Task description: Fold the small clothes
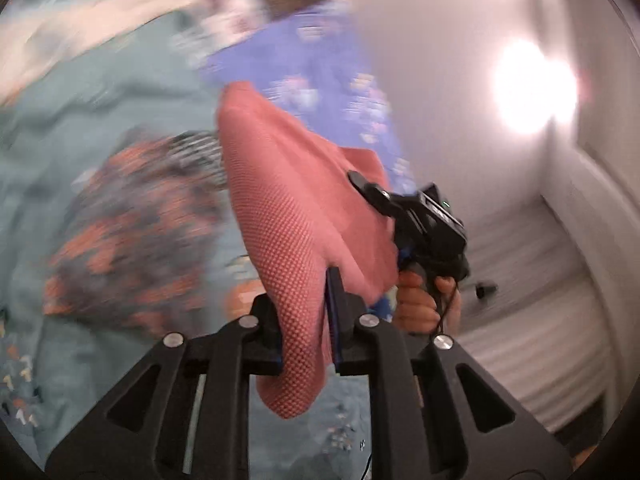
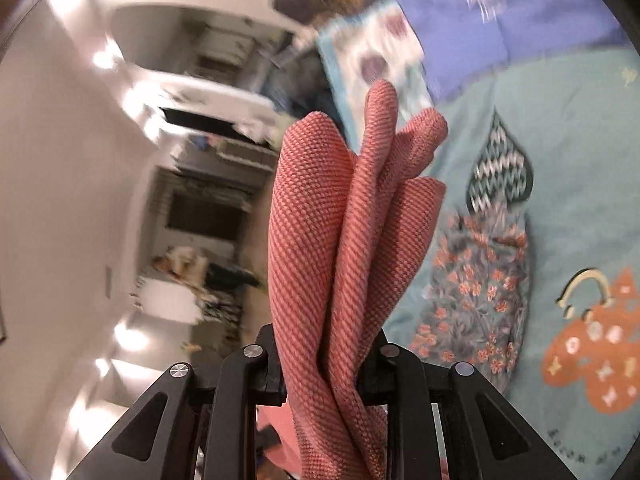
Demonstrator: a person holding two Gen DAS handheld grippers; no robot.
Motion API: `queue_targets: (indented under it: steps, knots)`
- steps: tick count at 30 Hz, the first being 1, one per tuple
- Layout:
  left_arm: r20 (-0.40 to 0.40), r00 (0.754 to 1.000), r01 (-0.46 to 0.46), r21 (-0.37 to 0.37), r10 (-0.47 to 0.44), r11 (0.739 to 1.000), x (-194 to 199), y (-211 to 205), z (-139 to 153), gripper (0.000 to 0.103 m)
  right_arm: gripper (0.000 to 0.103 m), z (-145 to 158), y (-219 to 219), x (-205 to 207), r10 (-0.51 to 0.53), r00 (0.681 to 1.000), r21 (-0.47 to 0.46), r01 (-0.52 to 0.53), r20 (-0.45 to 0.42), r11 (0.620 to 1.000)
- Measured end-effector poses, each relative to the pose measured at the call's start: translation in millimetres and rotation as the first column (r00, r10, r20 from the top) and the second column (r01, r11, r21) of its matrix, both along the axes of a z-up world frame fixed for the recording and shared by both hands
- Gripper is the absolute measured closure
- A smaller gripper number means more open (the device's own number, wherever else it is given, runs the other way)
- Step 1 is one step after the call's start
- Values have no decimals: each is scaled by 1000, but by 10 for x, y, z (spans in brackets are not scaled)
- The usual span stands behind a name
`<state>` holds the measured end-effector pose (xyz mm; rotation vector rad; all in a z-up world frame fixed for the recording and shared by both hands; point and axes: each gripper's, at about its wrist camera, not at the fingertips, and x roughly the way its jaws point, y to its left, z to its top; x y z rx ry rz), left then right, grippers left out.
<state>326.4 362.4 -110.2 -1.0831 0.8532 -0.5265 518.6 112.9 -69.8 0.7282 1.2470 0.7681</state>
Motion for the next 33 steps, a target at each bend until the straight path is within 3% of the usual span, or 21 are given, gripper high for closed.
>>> queue_targets:
  steps: [2, 3, 4, 5, 6, 7, 10, 12, 14, 15, 17, 19, 20, 22, 23, 25, 27, 28, 29, 31, 33]
  knots:
    - [-151, 988, -30, -23, 26, 999, 80, 128, -725, 83, 81, -586, 202, 38, -9, 999, -105, 4, -44, 994]
    - [-255, 966, -35, -1, 34, 999, 117, 154, -1212, 83, 81, -981, 305, 92, -12, 996, -160, -1, -85, 987]
    - [-317, 948, -33, 11, 35, 999, 120, 149, -1487, 83, 81, -1356, 351, 99, -17, 992, -199, -8, -125, 980]
    - [-364, 931, -35, -8, 29, 999, 93, 119, -1771, 82, 81, -1617, 357, 80, -23, 988, -223, -12, -151, 975]
    - [-376, 927, -52, -76, 19, 996, 38, 90, -1999, 81, 81, -1874, 329, 46, -40, 986, -247, -1, -160, 969]
    - [-350, 937, -78, -148, 22, 986, -31, 82, -2109, 80, 81, -1985, 274, 12, -53, 988, -237, 17, -145, 971]
    - [-308, 951, -101, -174, 44, 979, -145, 90, -2143, 78, 81, -1949, 158, -30, -14, 997, -192, -2, -81, 981]
    - [-323, 945, -103, -139, 53, 985, -168, 65, -2106, 76, 74, -1749, 159, -37, 15, 1000, -303, -22, -23, 953]
    - [-321, 944, -83, -16, 74, 996, -173, 72, -1889, 76, 69, -1478, 177, -89, 40, 996, -443, 2, 85, 896]
    - [-299, 950, -68, 91, 92, 994, -178, 67, -1713, 76, 69, -1279, 186, -135, 57, 985, -516, 36, 165, 856]
    - [-225, 967, -61, 256, 121, 965, -188, 66, -1351, 68, 67, -938, 203, -267, 94, 947, -577, 107, 308, 810]
    - [-117, 982, -104, 309, 146, 945, -210, 85, -1035, 65, 66, -696, 224, -457, 139, 897, -519, 111, 419, 848]
    - [-79, 986, -117, 306, 147, 945, -210, 66, -931, 63, 66, -644, 274, -578, 186, 878, -474, 53, 442, 879]
    - [-14, 993, -111, 240, 118, 964, -131, -9, -831, 60, 66, -696, 414, -690, 285, 862, -459, -69, 419, 886]
    - [-2, 995, -95, 188, 97, 978, -79, -63, -858, 59, 67, -801, 510, -754, 346, 851, -487, -126, 395, 864]
    - [-42, 997, -58, 84, 61, 995, 96, -193, -1063, 59, 69, -1149, 652, -897, 455, 827, -599, -189, 330, 778]
    - [-136, 989, -50, 100, 64, 994, 272, -318, -1364, 59, 72, -1415, 582, -921, 481, 823, -639, -200, 302, 742]
    - [-187, 979, -54, 136, 79, 989, 311, -345, -1505, 62, 73, -1495, 511, -934, 474, 821, -636, -185, 318, 749]
    - [-203, 976, -58, 126, 83, 990, 358, -358, -1675, 63, 78, -1546, 446, -898, 460, 820, -625, -167, 341, 762]
    - [-184, 977, -100, 44, 107, 994, 337, -315, -1812, 65, 79, -1572, 411, -872, 453, 822, -620, -164, 344, 768]
    - [-170, 978, -120, 35, 125, 992, 273, -268, -1752, 65, 79, -1506, 473, -964, 489, 792, -667, -143, 366, 731]
